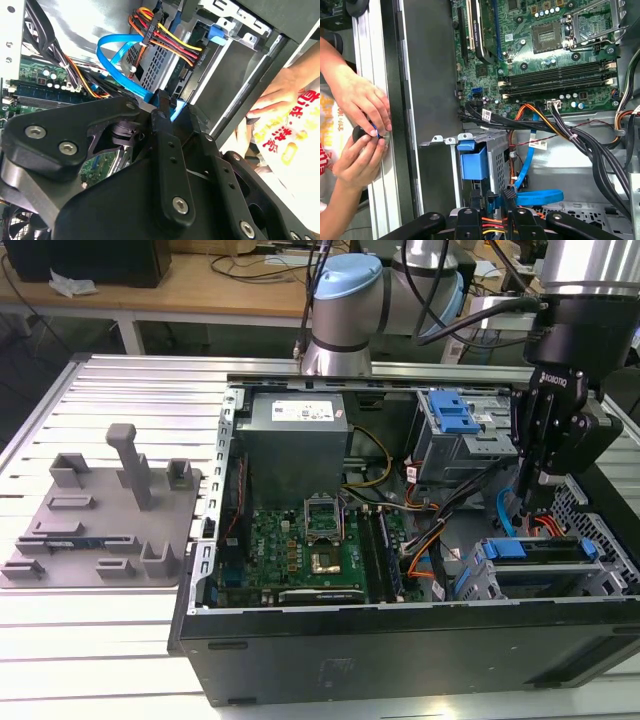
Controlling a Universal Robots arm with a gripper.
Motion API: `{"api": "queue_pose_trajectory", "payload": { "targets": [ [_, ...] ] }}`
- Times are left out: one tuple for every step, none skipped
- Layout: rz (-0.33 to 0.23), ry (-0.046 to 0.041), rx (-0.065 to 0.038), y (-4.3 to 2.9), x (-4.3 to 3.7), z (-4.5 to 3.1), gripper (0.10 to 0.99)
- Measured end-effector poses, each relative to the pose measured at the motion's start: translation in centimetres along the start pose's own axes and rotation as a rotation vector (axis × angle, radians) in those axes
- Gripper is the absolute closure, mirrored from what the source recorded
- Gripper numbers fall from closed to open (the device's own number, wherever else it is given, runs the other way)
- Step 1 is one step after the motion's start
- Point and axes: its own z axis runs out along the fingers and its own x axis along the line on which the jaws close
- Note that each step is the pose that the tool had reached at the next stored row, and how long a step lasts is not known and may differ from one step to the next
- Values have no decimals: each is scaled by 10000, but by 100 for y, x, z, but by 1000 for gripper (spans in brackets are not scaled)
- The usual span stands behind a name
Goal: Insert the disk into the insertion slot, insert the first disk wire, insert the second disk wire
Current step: 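Insert the second disk wire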
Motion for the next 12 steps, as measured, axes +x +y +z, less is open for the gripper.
{"api": "queue_pose_trajectory", "payload": {
  "targets": [
    [0,0,0,0,0,0,780],
    [0,0,0,0,0,0,780],
    [0,0,0,0,-1,1,780],
    [0,0,0,0,-1,1,780],
    [0,1,0,0,-1,1,780],
    [0,0,0,0,-1,1,780],
    [0,1,0,0,-1,1,796],
    [0,0,0,0,-1,1,863],
    [0,1,0,0,-1,2,922],
    [0,1,-1,0,-1,2,922],
    [0,0,-1,0,-1,2,925],
    [0,0,0,0,-1,2,925]
  ]
}}
